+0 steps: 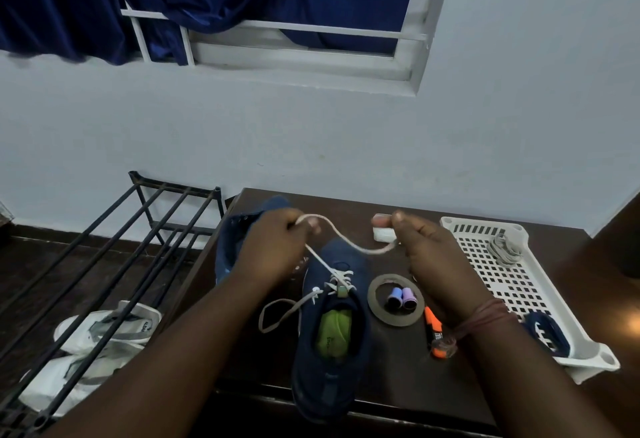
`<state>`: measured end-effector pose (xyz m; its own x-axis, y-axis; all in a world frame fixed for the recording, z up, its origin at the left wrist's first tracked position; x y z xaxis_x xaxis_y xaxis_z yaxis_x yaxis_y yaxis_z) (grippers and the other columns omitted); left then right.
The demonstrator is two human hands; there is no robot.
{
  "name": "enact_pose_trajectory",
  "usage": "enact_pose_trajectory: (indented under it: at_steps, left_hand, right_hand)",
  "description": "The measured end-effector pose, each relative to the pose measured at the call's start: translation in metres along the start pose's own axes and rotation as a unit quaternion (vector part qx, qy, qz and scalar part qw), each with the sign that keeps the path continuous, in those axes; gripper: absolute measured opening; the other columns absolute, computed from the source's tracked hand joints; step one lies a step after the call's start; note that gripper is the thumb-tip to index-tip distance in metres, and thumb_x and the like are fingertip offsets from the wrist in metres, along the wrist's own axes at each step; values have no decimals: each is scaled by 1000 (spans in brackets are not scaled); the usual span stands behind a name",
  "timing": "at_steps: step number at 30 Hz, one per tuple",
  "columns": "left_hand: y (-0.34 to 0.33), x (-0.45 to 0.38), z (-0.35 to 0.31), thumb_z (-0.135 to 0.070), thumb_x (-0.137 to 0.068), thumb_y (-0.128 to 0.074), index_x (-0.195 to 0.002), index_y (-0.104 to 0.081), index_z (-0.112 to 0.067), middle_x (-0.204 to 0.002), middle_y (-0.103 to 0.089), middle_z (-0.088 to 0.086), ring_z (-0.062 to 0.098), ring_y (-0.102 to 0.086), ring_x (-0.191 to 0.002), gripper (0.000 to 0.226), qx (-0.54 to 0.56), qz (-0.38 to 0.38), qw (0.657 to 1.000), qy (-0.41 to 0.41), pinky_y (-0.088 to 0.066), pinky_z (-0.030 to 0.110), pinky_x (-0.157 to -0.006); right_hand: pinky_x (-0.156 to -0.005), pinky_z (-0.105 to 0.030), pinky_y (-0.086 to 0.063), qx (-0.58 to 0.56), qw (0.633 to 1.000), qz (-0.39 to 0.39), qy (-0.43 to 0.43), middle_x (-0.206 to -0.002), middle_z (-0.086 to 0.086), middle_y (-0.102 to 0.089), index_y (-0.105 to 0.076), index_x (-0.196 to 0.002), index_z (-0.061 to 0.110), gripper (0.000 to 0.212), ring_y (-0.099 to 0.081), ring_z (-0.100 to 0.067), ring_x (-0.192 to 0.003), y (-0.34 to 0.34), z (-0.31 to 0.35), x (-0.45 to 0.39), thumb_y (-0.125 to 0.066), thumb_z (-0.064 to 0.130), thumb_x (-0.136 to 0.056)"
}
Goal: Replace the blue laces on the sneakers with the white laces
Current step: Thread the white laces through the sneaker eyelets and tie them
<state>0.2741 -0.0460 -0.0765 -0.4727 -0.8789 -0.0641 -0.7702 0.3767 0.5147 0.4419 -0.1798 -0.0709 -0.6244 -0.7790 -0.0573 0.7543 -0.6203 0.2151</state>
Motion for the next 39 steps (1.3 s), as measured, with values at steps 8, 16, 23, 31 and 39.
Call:
enact_pose_trajectory:
  at_steps: [8,16,23,31,39]
  left_hand:
    - [-9,4,11,-22,-70,-71,-146,-39,-37,-150,-37,0,19,-53,-121,83,-50,192,975,103,-51,38,-95]
    - [-35,17,-8,-23,-83,-74,-97,-80,-30,-86,-76,-13,-2,-69,-78,16,-78,138,977,-146,-57,28,-76]
    - [-54,24,2,-20,-91,-59,-78,-67,-23,-81,-70,-9,6,-63,-80,16,-110,102,987,-56,-52,37,-82]
    - [-65,23,5,-13,-91,-58,-89,-76,-13,-97,-75,5,19,-67,-96,18,-198,178,963,-49,-50,28,-83]
    - [-72,29,10,-20,-85,-59,-68,-64,-17,-77,-71,0,12,-64,-73,18,-218,125,963,-94,-50,26,-67]
  right_hand:
    - [-51,-22,-45,-8,991,47,-123,-69,-10,-66,-72,-89,2,13,-56,-14,-57,-14,-19,2,-60,1,-91]
    - [-50,-32,-53,-19,984,83,-155,-64,-16,-67,-50,-90,7,22,-64,-25,-55,-24,-19,5,-70,-3,-84]
    - [-68,-43,-61,232,941,165,-184,-58,-10,-67,-66,-61,11,25,-64,-22,-53,-15,-40,11,-85,22,-74]
    - [-71,-39,-61,53,930,111,-346,-80,-16,-68,-62,-105,-3,15,-68,-25,-65,-15,-44,10,-63,5,-92]
    - [-64,-36,-61,11,894,136,-426,-97,-20,-67,-62,-109,-4,17,-66,-24,-72,-12,-50,10,-61,-2,-92]
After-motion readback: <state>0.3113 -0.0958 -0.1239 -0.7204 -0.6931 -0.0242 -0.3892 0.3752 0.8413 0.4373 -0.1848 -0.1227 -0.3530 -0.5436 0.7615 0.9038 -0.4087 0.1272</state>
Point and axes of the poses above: each hand's wrist, its own x-axis away from the middle knuckle, its own y-axis out of the back of the hand, z = x × y, the point moved 2 cm from there along -x, towards the middle knuckle
